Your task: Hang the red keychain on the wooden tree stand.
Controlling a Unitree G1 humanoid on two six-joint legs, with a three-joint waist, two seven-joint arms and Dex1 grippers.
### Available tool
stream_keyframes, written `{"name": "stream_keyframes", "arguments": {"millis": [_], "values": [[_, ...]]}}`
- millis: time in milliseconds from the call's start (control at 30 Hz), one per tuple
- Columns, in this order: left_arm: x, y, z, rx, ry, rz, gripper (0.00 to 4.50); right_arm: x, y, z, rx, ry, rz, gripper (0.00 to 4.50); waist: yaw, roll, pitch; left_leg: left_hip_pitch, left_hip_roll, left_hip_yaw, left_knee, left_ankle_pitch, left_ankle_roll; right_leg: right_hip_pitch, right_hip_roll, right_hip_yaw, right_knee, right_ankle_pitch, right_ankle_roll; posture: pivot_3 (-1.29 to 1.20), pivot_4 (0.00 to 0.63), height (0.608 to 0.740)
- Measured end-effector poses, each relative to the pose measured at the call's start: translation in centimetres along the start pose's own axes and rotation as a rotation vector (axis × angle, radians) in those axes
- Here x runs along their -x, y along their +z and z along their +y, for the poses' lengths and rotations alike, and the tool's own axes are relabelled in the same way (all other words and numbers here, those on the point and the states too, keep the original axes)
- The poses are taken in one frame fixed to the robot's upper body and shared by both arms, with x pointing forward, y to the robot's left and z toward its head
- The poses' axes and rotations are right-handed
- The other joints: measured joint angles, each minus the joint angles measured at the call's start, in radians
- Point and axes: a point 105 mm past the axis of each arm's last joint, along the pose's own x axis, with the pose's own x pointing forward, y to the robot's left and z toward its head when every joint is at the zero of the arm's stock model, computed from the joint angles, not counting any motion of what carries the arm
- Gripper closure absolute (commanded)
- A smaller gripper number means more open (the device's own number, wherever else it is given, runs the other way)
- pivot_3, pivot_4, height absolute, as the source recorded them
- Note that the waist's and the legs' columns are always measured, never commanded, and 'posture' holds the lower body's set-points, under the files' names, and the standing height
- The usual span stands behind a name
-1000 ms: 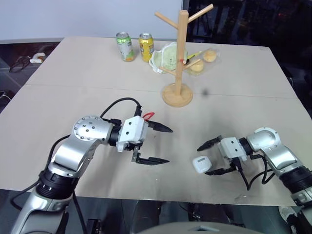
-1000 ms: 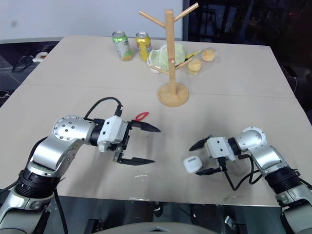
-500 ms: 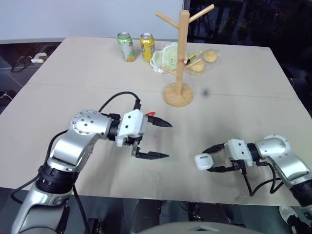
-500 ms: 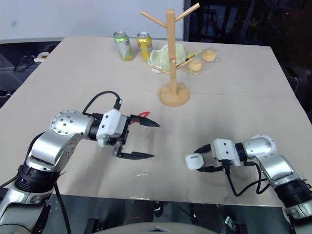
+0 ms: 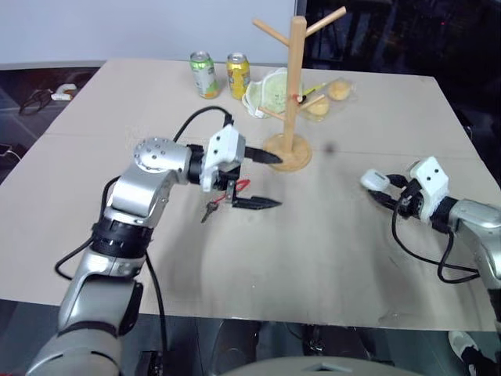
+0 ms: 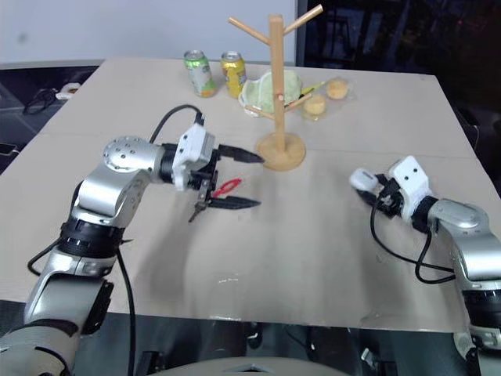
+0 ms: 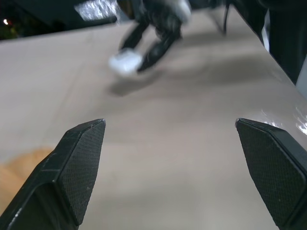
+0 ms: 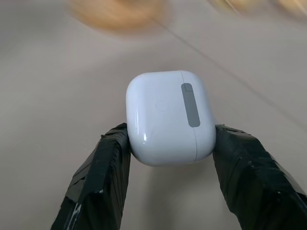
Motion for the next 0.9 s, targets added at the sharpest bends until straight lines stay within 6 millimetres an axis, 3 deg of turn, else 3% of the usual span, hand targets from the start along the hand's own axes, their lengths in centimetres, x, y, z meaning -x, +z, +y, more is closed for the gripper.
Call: {"name": "stream_keyframes", "arguments": {"millis": [200, 333, 400, 500, 667, 800, 900], "values": [[-0.9, 0.4, 0.7, 0.002, 0.004, -0.032, 0.0, -1.3, -1.4, -2.5, -0.125, -0.164, 0.063, 2.35, -0.014, 0.001, 0.001, 0.0, 0.001, -0.001, 0.0, 0.0, 0.0, -0.001, 0.002, 0.001, 0.002, 0.0, 0.001, 0.0, 0.15, 0.74], [-0.9, -0.1, 0.5, 0.01, 0.005, -0.027, 0.0, -1.1, -1.8, -4.4, -0.185, -0.26, 0.083, 2.35, -0.017, 0.001, 0.001, 0.0, 0.0, -0.001, 0.0, 0.0, 0.0, -0.001, 0.001, 0.001, 0.002, 0.0, 0.001, 0.0, 0.15, 0.74], [-0.9, -0.2, 0.5, 0.011, 0.008, -0.025, 0.0, -1.2, -1.9, -4.5, -0.212, -0.263, 0.093, 1.32, -0.018, 0.001, 0.001, 0.0, 0.0, -0.001, 0.0, 0.0, 0.0, -0.001, 0.002, 0.001, 0.002, 0.0, 0.001, 0.0, 0.15, 0.74], [-1.1, -0.3, 0.5, 0.006, 0.019, -0.019, 0.0, -1.6, -2.2, -4.2, -0.235, -0.254, 0.095, 0.24, -0.02, 0.001, 0.001, 0.0, 0.0, -0.001, 0.0, 0.0, 0.0, -0.001, 0.002, 0.001, 0.002, 0.0, 0.001, 0.0, 0.15, 0.74], [-1.2, -0.7, -0.2, 0.008, 0.04, -0.02, 0.0, -1.6, -2.1, -3.9, -0.237, -0.223, 0.088, 0.09, -0.022, 0.002, 0.001, 0.0, 0.0, -0.001, 0.0, 0.0, 0.0, -0.001, 0.002, 0.001, 0.002, 0.001, 0.001, 0.0, 0.15, 0.74], [-0.7, -1.7, -0.8, 0.036, 0.069, -0.002, 0.0, -1.1, 0.0, -3.5, -0.176, -0.171, 0.027, 0.09, -0.025, 0.003, 0.002, 0.0, 0.001, -0.001, 0.0, 0.0, 0.0, -0.001, 0.002, 0.001, 0.002, 0.0, 0.001, 0.0, 0.15, 0.74], [0.6, -2.6, -0.8, 0.073, 0.121, 0.03, 0.0, -0.5, 3.5, -2.0, -0.114, -0.085, -0.077, 0.09, -0.026, 0.003, 0.002, 0.0, 0.002, -0.001, 0.0, 0.0, 0.0, -0.001, 0.003, 0.001, 0.002, 0.0, 0.001, 0.0, 0.15, 0.74]]}}
